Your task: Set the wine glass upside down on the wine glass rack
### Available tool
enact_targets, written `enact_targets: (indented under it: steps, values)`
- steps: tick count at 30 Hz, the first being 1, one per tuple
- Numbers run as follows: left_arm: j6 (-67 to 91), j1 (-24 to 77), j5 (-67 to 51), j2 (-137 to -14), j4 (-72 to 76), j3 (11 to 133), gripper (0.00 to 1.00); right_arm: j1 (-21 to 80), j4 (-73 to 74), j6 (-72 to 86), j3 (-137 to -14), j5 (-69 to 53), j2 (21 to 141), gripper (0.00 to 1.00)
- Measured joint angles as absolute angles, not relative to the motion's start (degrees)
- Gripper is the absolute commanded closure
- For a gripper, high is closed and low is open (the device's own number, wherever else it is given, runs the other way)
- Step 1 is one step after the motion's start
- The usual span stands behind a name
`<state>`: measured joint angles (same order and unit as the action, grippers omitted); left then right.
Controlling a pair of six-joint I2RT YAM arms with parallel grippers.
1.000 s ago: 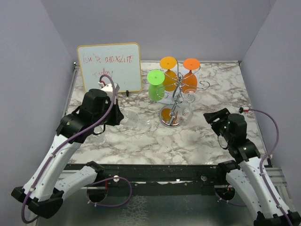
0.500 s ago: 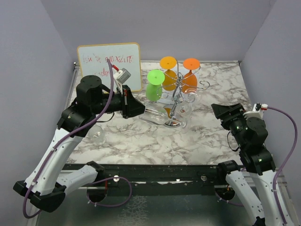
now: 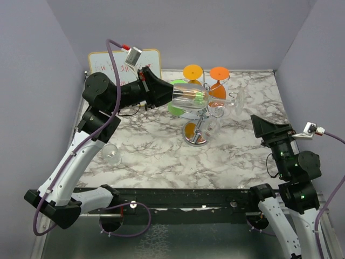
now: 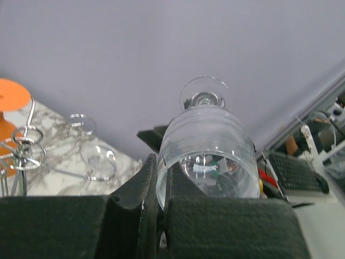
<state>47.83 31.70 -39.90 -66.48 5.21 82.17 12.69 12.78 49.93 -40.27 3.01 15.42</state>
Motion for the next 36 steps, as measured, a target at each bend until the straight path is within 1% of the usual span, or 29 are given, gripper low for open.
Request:
enact_targets:
  steps: [6, 10, 15, 21, 28, 33, 36]
  values:
    - [50.15, 36.23, -28.42, -70.57, 15.81, 82.81, 1.00, 12.69, -0.43, 49.41, -36.23, -3.97, 15.44, 0.30]
    - [49.60, 39.38, -22.87, -75.18, 19.14, 85.60, 1.00, 12.69, -8.99, 49.84, -36.10, -9.13, 18.70, 0.30]
    - [47.59, 44.86, -17.41, -81.12, 21.65, 88.95, 1.00, 12.69, -24.73, 53.45, -33.63, -13.37, 23.68, 0.30]
    - [43.22, 51.20, -12.49, -86.21, 24.14, 90.67, 1.00, 12.69, -38.79, 59.18, -33.30, -12.73, 30.55, 0.28]
    - [38.35, 55.20, -9.85, -86.91, 28.36, 88.92, 1.00, 12.69, -48.23, 66.72, -34.04, -7.46, 34.20, 0.29]
    - [36.97, 55.90, -9.32, -86.89, 31.07, 87.68, 1.00, 12.69, -52.75, 69.91, -35.64, -5.43, 37.28, 0.33]
    - [36.73, 55.90, -9.15, -86.89, 31.70, 87.13, 1.00, 12.69, -55.66, 70.96, -35.64, -4.62, 38.33, 0.40]
